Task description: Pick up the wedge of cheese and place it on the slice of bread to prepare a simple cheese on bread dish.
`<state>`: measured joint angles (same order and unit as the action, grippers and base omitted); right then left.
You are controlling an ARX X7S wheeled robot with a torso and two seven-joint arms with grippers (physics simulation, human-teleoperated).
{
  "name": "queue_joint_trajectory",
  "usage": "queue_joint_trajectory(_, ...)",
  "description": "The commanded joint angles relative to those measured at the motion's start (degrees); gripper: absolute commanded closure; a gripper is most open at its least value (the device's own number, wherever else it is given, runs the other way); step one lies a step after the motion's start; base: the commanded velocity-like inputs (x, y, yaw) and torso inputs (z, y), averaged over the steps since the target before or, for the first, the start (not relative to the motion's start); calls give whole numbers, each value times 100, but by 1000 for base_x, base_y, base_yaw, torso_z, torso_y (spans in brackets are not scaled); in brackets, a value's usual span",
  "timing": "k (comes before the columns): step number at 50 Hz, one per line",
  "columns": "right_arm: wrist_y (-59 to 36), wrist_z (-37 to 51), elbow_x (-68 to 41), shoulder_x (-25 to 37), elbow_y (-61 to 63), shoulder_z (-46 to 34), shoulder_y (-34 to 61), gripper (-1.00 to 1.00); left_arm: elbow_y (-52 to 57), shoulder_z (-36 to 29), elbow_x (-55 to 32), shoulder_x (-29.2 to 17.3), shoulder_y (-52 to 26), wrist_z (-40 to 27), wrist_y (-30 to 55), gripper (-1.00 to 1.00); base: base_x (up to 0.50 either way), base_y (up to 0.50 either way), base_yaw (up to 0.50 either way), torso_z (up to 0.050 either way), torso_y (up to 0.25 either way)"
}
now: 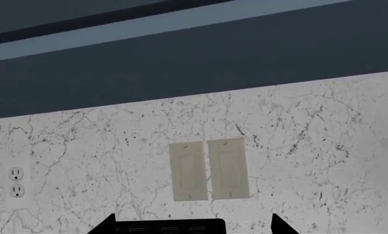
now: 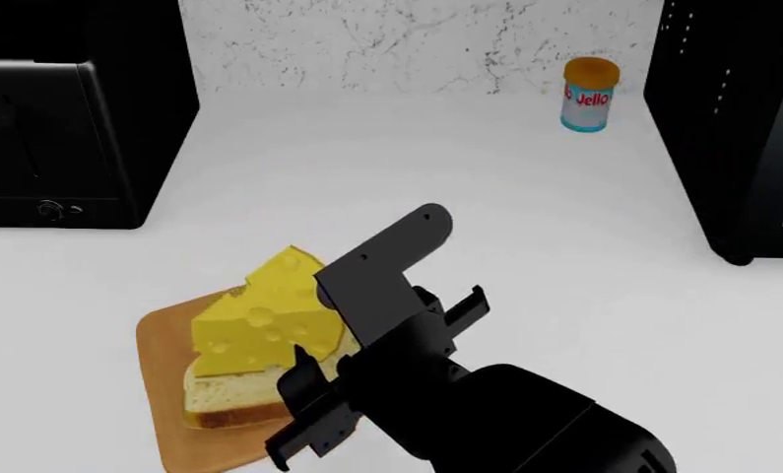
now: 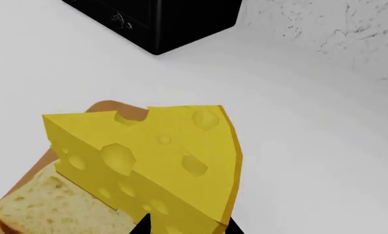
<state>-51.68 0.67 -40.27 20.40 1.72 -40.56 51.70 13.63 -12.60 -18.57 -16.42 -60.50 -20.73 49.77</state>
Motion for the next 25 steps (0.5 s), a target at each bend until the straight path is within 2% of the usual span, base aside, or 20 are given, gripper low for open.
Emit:
queue_joint_trajectory(1,86,-86,211,-8,-160,-75,-31,100,11,-7,-19,-9,4,-14,-19,-100,0,0,0,0,0)
queue_joint_trajectory(9,9,-44,148,2,-73,-50,-22,100,29,-5,-40,-17,-1,-25,-10,-100,1,0,0,0,0)
queue_joint_trajectory(10,2,-45,142,5,-73,-49,-21,-100,25,-10,-38,-18,-2,-26,-15,-100,0,0,0,0,0)
queue_joint_trajectory(25,-32,15,72,45,33,-9,-51,-100,6,-31,-46,-30,-4,-52,-34,-100,0,0,0,0,0)
